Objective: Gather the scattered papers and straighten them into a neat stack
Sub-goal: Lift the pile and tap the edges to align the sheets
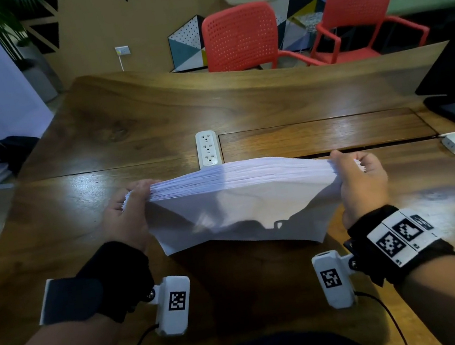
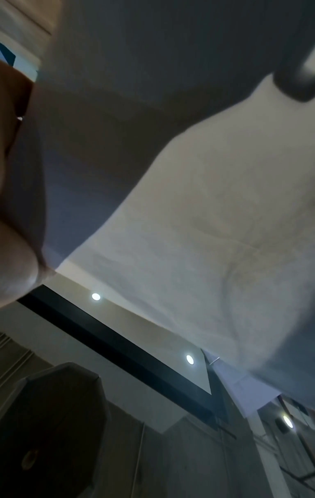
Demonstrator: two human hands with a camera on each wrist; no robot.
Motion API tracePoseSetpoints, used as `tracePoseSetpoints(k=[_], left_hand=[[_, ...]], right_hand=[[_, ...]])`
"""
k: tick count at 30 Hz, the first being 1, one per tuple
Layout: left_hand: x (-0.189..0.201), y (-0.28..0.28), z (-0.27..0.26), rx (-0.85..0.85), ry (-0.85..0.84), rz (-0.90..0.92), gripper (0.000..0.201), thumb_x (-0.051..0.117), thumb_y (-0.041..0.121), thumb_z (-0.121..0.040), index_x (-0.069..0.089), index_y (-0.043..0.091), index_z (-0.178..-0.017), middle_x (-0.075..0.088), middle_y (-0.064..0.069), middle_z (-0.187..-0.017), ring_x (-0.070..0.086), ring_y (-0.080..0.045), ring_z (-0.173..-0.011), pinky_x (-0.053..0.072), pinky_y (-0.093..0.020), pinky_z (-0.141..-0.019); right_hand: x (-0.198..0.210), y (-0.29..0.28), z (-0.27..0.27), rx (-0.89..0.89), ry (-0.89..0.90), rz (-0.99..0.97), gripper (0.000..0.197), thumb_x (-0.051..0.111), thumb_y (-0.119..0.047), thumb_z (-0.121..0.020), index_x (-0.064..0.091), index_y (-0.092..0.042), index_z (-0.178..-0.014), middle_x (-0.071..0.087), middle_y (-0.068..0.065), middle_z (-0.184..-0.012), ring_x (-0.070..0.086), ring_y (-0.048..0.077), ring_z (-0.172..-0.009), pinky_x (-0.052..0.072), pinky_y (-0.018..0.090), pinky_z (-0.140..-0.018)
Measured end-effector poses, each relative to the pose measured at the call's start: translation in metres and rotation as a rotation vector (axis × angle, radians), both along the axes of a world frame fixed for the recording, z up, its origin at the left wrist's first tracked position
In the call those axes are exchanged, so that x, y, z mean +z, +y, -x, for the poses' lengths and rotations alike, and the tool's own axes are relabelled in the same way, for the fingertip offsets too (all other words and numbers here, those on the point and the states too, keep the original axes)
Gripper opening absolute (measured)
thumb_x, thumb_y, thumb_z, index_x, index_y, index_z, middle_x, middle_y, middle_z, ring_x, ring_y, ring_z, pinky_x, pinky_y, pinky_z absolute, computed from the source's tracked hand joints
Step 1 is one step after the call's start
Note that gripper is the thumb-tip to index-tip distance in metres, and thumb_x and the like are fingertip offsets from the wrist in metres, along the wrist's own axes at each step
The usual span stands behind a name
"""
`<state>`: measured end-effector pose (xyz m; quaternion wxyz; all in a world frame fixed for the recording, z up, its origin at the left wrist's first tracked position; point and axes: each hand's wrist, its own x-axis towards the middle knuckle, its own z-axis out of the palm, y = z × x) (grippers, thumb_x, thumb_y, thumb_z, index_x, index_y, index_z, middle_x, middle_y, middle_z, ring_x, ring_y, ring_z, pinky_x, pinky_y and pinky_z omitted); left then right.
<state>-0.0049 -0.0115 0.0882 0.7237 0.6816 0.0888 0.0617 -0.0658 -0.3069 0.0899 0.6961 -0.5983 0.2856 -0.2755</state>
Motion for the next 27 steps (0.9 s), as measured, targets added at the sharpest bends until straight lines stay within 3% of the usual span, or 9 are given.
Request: tracePoseSetpoints(k=[2, 5, 8, 11, 14, 17, 20, 23, 27], left_hand=[[0.001, -0.001, 0.0, -0.017, -0.013, -0.003, 0.021, 0.054, 0.031, -0.075, 0.07, 0.026, -0.061, 0.067, 0.011, -0.067, 0.057, 0.001, -0.067, 0.044, -0.016, -0.056], [0.003, -0.003, -0.001, -0.006, -0.026, -0.029, 0.021, 0.053, 0.036, -0.073, 0.07, 0.028, -0.063, 0.064, 0.004, -0.078, 0.053, -0.012, -0.079, 0.04, -0.025, -0.062], [0.002, 0.0, 0.001, -0.046, -0.063, -0.004, 0.026, 0.066, 0.052, -0.058, 0.069, 0.029, -0.068, 0.065, 0.005, -0.082, 0.056, -0.015, -0.083, 0.045, -0.023, -0.062], [-0.003, 0.005, 0.001, -0.153, -0.096, -0.01, 0.059, 0.08, 0.064, -0.033, 0.065, 0.029, -0.078, 0.07, 0.011, -0.077, 0.063, -0.006, -0.074, 0.05, -0.017, -0.06], [-0.005, 0.008, 0.002, -0.259, -0.044, -0.049, 0.073, 0.084, 0.062, -0.024, 0.062, 0.027, -0.084, 0.072, 0.005, -0.076, 0.067, -0.012, -0.074, 0.052, -0.022, -0.062], [0.004, -0.003, 0.011, -0.186, 0.099, -0.091, 0.038, 0.086, 0.035, -0.051, 0.062, 0.016, -0.074, 0.074, -0.001, -0.075, 0.062, 0.001, -0.052, 0.049, -0.013, -0.047], [0.009, -0.015, 0.017, -0.106, 0.101, -0.133, 0.016, 0.074, 0.011, -0.073, 0.061, 0.016, -0.065, 0.062, 0.014, -0.04, 0.054, 0.006, -0.037, 0.042, -0.007, -0.039], [0.016, -0.021, 0.021, -0.107, 0.035, -0.13, 0.017, 0.075, 0.008, -0.071, 0.064, 0.019, -0.063, 0.061, 0.019, -0.039, 0.055, 0.007, -0.038, 0.045, -0.008, -0.043], [0.025, -0.002, 0.023, -0.045, 0.012, -0.08, 0.016, 0.082, 0.021, -0.063, 0.068, 0.017, -0.055, 0.065, 0.018, -0.045, 0.059, 0.006, -0.043, 0.048, -0.01, -0.044]], right_hand=[[0.0, 0.0, -0.001, -0.018, 0.003, 0.037, 0.023, 0.066, -0.023, -0.081, 0.048, -0.026, -0.067, 0.056, -0.003, -0.075, 0.047, 0.009, -0.067, 0.04, 0.026, -0.065], [-0.002, -0.004, -0.003, -0.014, 0.021, 0.06, 0.021, 0.064, -0.023, -0.08, 0.047, -0.028, -0.069, 0.053, -0.003, -0.077, 0.049, 0.013, -0.075, 0.041, 0.031, -0.072], [-0.002, -0.006, -0.004, 0.024, 0.054, -0.005, 0.017, 0.063, -0.029, -0.081, 0.048, -0.03, -0.072, 0.052, -0.004, -0.081, 0.048, 0.019, -0.085, 0.041, 0.036, -0.078], [-0.002, -0.007, -0.001, 0.084, 0.063, -0.009, 0.017, 0.064, -0.036, -0.081, 0.049, -0.03, -0.079, 0.055, -0.001, -0.087, 0.052, 0.021, -0.088, 0.044, 0.033, -0.074], [-0.004, -0.017, 0.005, 0.317, -0.004, -0.073, 0.049, 0.077, -0.044, -0.059, 0.048, -0.032, -0.096, 0.059, -0.001, -0.095, 0.059, 0.017, -0.086, 0.052, 0.029, -0.069], [-0.011, -0.026, 0.006, 0.544, 0.033, -0.048, 0.075, 0.086, -0.008, -0.05, 0.049, -0.023, -0.114, 0.065, 0.003, -0.109, 0.064, 0.02, -0.099, 0.057, 0.029, -0.081], [-0.004, -0.016, 0.009, 0.432, 0.07, 0.078, 0.033, 0.078, 0.001, -0.066, 0.063, -0.014, -0.09, 0.074, -0.009, -0.074, 0.069, 0.013, -0.072, 0.057, 0.021, -0.062], [0.005, -0.015, 0.013, 0.342, 0.005, 0.116, 0.019, 0.069, -0.007, -0.08, 0.055, -0.017, -0.069, 0.065, -0.011, -0.051, 0.059, 0.003, -0.047, 0.048, 0.017, -0.044], [0.014, -0.034, 0.019, 0.478, -0.111, 0.028, 0.023, 0.071, -0.051, -0.062, 0.067, -0.03, -0.07, 0.07, -0.014, -0.068, 0.063, 0.007, -0.066, 0.052, 0.019, -0.051]])
